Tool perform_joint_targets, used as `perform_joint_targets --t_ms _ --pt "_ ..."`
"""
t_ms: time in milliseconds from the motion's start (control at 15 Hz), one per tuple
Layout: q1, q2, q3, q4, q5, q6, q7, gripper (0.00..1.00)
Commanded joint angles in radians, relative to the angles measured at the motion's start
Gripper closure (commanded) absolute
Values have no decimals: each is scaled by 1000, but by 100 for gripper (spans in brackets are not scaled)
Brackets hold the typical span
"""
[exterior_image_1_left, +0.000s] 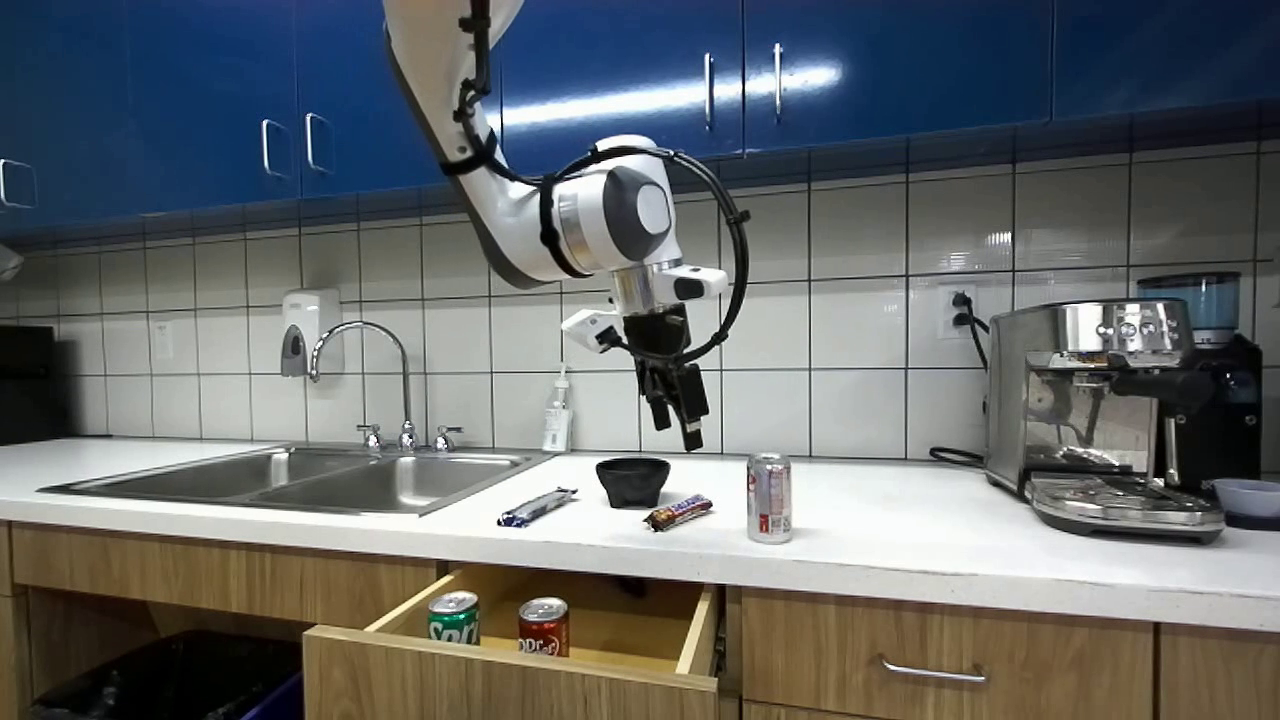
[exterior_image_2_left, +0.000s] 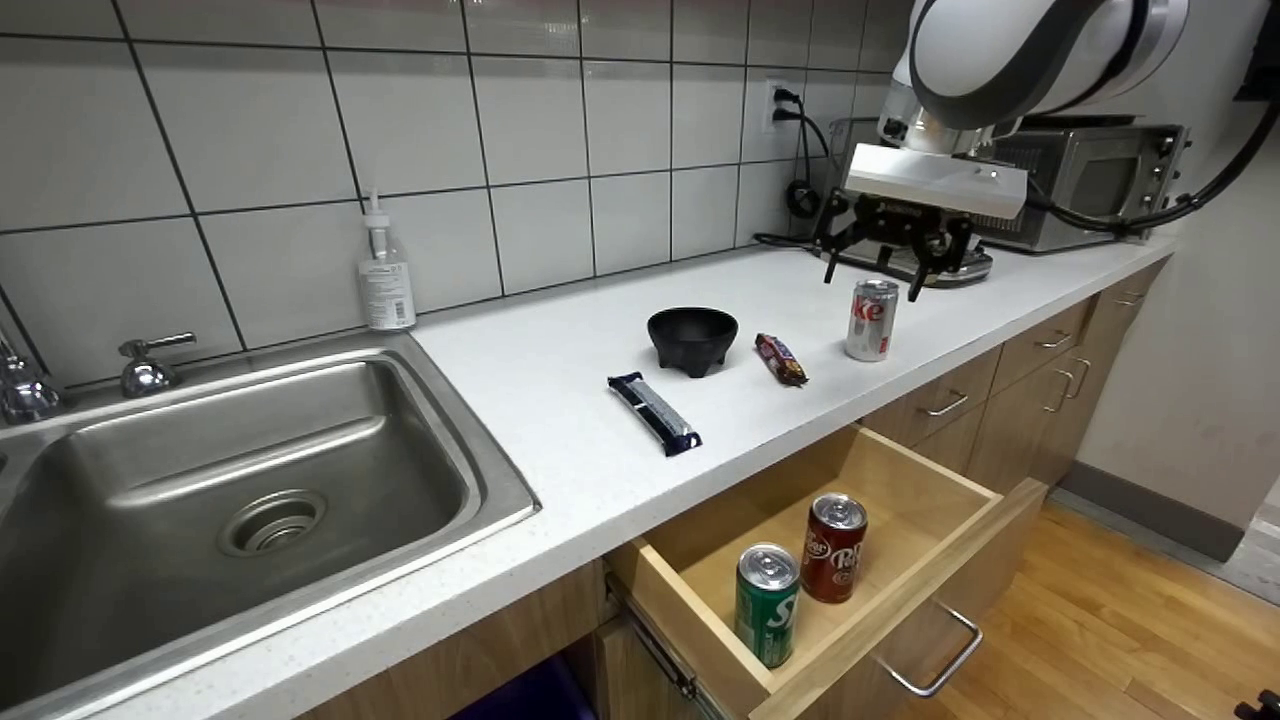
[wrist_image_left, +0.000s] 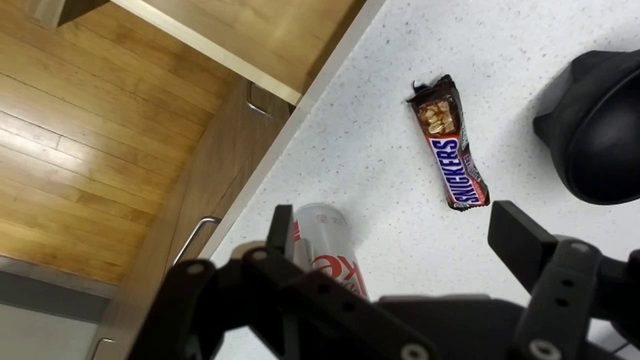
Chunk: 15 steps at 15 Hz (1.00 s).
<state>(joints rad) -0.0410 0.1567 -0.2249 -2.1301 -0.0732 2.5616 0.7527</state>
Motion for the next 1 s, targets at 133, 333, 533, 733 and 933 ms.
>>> perform_joint_targets --t_ms 133,333,533,733,933 --pt "-31 53 -2 94 -1 -84 -12 0" --pt "-45 76 -9 119 -2 -82 -32 0" --pt "-51 102 -20 135 -19 -68 -43 0" --pt "-44 131 -40 153 -55 -57 -28 0" --pt "-41 157 -51 171 -82 -52 -31 0"
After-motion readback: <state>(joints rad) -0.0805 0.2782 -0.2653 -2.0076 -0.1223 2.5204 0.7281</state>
